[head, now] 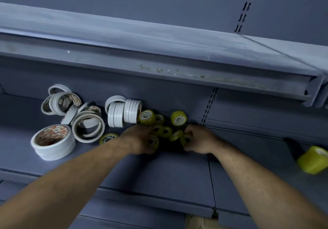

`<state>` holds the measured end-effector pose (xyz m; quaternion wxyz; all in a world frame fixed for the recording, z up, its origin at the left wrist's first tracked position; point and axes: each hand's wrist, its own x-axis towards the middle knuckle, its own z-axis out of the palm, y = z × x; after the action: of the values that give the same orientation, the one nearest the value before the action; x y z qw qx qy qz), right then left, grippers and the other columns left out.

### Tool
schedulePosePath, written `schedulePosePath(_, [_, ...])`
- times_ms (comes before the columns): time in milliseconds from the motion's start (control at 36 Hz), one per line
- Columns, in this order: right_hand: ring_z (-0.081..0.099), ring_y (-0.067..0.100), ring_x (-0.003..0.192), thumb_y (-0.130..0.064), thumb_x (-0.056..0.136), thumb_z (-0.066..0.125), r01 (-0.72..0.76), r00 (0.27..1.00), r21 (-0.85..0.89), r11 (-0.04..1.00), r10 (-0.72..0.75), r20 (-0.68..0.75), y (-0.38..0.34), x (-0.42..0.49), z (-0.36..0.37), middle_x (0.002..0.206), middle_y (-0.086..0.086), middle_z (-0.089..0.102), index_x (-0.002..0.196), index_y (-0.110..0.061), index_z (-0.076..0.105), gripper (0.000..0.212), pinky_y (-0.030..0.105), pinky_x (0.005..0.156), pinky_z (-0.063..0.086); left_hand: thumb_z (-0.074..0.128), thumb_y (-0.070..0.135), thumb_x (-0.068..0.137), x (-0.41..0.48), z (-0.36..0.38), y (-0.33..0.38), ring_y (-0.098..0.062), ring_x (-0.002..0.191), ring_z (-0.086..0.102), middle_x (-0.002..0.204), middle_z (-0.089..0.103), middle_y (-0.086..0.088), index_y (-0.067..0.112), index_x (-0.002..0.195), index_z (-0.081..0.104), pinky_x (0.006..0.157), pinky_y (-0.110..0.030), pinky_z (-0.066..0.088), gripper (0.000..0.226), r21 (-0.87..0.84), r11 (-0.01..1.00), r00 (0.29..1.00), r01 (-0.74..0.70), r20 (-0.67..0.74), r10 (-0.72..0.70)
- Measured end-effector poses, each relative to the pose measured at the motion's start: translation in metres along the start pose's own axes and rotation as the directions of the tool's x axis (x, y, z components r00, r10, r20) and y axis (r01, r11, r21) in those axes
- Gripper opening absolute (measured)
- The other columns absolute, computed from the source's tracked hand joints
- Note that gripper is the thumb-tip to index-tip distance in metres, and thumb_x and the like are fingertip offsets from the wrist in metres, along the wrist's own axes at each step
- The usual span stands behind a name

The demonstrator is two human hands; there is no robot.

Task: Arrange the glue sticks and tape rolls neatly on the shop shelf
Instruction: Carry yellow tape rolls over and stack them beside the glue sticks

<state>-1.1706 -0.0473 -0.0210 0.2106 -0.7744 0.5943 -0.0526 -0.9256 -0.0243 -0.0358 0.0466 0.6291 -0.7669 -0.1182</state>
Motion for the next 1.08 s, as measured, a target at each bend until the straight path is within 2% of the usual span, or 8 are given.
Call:
schedulePosePath(139, [0.062, 0.009, 0.082, -0.024, 0.070, 0.077, 0.035, 0.997, 0.055, 0.998, -0.031, -0.076, -0.009, -0.001, -0.003, 0.088, -0.010, 0.064, 0.088, -0.025, 0.065, 0.022, 0.029, 0.067, 0.050, 0.080, 0.046, 0.065, -0.003, -0.008, -0.002, -0.014, 0.095, 0.057, 0.106, 0.060, 0.005, 0.025, 0.111, 0.056, 0.072, -0.025, 0.045, 0.056, -0.099, 0.994, 0.999, 0.043, 0.021, -0.041])
schedulePosePath(250, [0.062, 0.012, 0.088, -0.028, 0.070, 0.078, 0.010, 0.991, 0.098, 0.995, 0.003, -0.137, -0.018, -0.001, -0.003, 0.098, -0.006, 0.065, 0.107, -0.022, 0.064, 0.040, 0.035, 0.078, 0.057, 0.080, 0.047, 0.064, -0.009, -0.013, -0.002, -0.013, 0.089, 0.055, 0.098, 0.053, 0.007, 0.026, 0.102, 0.047, 0.066, -0.024, 0.041, 0.055, -0.081, 0.996, 0.997, 0.045, 0.059, -0.041])
schedulePosePath(389, [0.060, 0.013, 0.098, -0.034, 0.068, 0.077, 0.004, 0.989, 0.118, 0.993, 0.013, -0.144, -0.022, -0.001, 0.000, 0.110, -0.007, 0.062, 0.123, -0.026, 0.059, 0.059, 0.033, 0.083, 0.055, 0.079, 0.048, 0.066, -0.015, -0.009, 0.000, -0.016, 0.097, 0.050, 0.111, 0.046, 0.004, 0.020, 0.125, 0.043, 0.073, -0.025, 0.042, 0.075, -0.008, 0.999, 0.994, 0.050, 0.097, -0.049])
schedulePosePath(500, [0.059, 0.014, 0.098, -0.034, 0.070, 0.078, 0.009, 0.988, 0.097, 0.995, 0.006, -0.155, -0.025, -0.002, -0.001, 0.111, -0.005, 0.061, 0.123, -0.025, 0.058, 0.058, 0.033, 0.084, 0.054, 0.080, 0.046, 0.065, -0.016, -0.009, 0.003, -0.021, 0.106, 0.056, 0.117, 0.049, 0.000, 0.018, 0.130, 0.039, 0.075, -0.026, 0.045, 0.082, -0.032, 0.997, 0.993, 0.071, 0.094, -0.067])
schedulePosePath(667, [0.059, 0.014, 0.094, -0.033, 0.069, 0.078, 0.003, 0.989, 0.097, 0.995, 0.011, -0.146, -0.024, -0.004, 0.000, 0.106, -0.005, 0.061, 0.115, -0.024, 0.059, 0.050, 0.034, 0.079, 0.055, 0.080, 0.042, 0.067, -0.015, -0.014, 0.005, -0.016, 0.088, 0.051, 0.097, 0.048, 0.003, 0.015, 0.118, 0.044, 0.069, -0.025, 0.043, 0.068, -0.005, 0.999, 0.996, 0.039, 0.076, -0.039])
schedulePosePath(778, [0.060, 0.015, 0.094, -0.036, 0.068, 0.078, -0.005, 0.991, 0.093, 0.996, 0.017, -0.132, -0.022, -0.004, 0.002, 0.105, -0.005, 0.061, 0.109, -0.027, 0.061, 0.046, 0.039, 0.082, 0.056, 0.081, 0.043, 0.066, -0.015, -0.016, 0.001, -0.016, 0.087, 0.053, 0.096, 0.051, 0.006, 0.021, 0.111, 0.046, 0.064, -0.024, 0.040, 0.061, -0.046, 0.998, 0.997, 0.041, 0.067, -0.038])
schedulePosePath(944, [0.059, 0.015, 0.098, -0.038, 0.068, 0.077, -0.004, 0.993, 0.086, 0.996, 0.014, -0.120, -0.024, -0.004, 0.003, 0.108, -0.007, 0.060, 0.114, -0.031, 0.059, 0.051, 0.037, 0.084, 0.055, 0.083, 0.039, 0.065, -0.018, -0.020, 0.001, -0.013, 0.084, 0.055, 0.098, 0.054, 0.006, 0.025, 0.106, 0.046, 0.052, -0.021, 0.037, 0.057, -0.133, 0.989, 0.996, 0.066, 0.077, -0.056])
schedulePosePath(1083, [0.059, 0.013, 0.095, -0.042, 0.064, 0.075, -0.002, 0.993, 0.085, 0.996, 0.012, -0.114, -0.025, -0.005, 0.002, 0.106, -0.009, 0.061, 0.113, -0.034, 0.058, 0.052, 0.036, 0.082, 0.055, 0.087, 0.036, 0.062, -0.019, -0.020, 0.000, -0.005, 0.077, 0.053, 0.092, 0.051, 0.012, 0.027, 0.103, 0.048, 0.053, -0.020, 0.040, 0.058, -0.234, 0.966, 0.988, 0.111, 0.133, -0.082])
